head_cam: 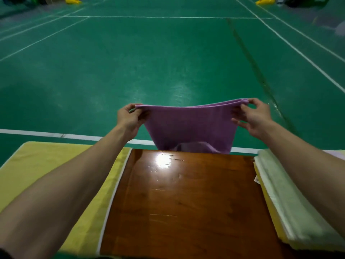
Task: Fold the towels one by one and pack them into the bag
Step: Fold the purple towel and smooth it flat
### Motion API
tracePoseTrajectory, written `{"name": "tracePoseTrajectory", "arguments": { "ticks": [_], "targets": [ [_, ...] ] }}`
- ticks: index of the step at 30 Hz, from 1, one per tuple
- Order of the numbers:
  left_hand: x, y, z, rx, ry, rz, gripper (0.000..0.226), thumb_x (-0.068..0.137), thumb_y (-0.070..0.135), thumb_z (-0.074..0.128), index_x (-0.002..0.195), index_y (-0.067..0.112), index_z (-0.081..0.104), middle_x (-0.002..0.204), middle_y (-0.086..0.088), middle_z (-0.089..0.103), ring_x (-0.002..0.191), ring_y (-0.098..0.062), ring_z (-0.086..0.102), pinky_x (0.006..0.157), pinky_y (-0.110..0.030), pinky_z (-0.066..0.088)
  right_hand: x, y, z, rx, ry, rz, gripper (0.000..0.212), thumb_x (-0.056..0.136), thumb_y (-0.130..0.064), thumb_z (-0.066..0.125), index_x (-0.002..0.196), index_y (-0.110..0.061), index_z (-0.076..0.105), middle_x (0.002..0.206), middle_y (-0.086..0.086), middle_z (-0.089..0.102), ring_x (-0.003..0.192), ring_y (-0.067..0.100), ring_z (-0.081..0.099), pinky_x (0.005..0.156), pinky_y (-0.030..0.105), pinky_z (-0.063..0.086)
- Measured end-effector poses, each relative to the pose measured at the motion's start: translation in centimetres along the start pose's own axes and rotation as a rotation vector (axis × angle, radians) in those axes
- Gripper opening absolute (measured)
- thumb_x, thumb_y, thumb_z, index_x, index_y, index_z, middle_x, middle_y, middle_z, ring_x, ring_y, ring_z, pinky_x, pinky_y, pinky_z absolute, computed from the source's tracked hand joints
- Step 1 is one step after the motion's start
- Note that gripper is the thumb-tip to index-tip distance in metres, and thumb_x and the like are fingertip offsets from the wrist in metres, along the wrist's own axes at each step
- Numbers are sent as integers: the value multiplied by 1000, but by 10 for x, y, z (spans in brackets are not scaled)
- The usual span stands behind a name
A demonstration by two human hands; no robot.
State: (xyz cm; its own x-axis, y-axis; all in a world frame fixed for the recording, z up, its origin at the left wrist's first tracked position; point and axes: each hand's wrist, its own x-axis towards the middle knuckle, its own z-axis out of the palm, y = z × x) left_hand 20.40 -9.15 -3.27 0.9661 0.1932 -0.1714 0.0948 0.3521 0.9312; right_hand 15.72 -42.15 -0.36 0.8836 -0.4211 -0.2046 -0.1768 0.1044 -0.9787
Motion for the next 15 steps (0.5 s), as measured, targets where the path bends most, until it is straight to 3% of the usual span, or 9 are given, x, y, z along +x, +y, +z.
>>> {"name": "tracePoseTrajectory", "arguments": {
  "ticks": [4, 8, 13, 15],
  "targets": [
    [-19, -3, -13, 21, 4, -17, 15, 93, -4, 54, 82, 5, 57, 78, -13, 62, 66, -17, 65, 64, -24, 59, -19, 8, -10, -57, 26, 12, 24, 101, -4, 47, 84, -21, 51, 80, 5, 59, 70, 15, 60, 58, 28, 56],
    [-42, 2, -32, 17, 2, -31, 14, 93, -5, 54, 83, 3, 58, 74, -12, 67, 70, -17, 67, 64, -22, 58, -37, 16, -25, -248, 11, -92, 22, 96, -1, 56, 81, -17, 57, 82, 7, 56, 75, 18, 58, 54, 23, 57],
    [-76, 25, -50, 63, -43, 23, 16, 93, -7, 51, 83, -1, 61, 64, -2, 71, 63, -11, 69, 62, -20, 57, -72, 4, -38, -436, -41, -297, 6, 93, -2, 62, 93, -7, 65, 91, 13, 65, 84, 28, 63, 78, 41, 56],
    [-93, 34, -54, 97, -53, 55, 17, 93, -8, 50, 82, -1, 61, 63, -1, 71, 62, -10, 69, 63, -18, 57, -94, -2, -42, -449, -46, -376, 6, 94, -3, 61, 98, -4, 65, 93, 13, 66, 85, 23, 62, 76, 35, 53]
  ]
}}
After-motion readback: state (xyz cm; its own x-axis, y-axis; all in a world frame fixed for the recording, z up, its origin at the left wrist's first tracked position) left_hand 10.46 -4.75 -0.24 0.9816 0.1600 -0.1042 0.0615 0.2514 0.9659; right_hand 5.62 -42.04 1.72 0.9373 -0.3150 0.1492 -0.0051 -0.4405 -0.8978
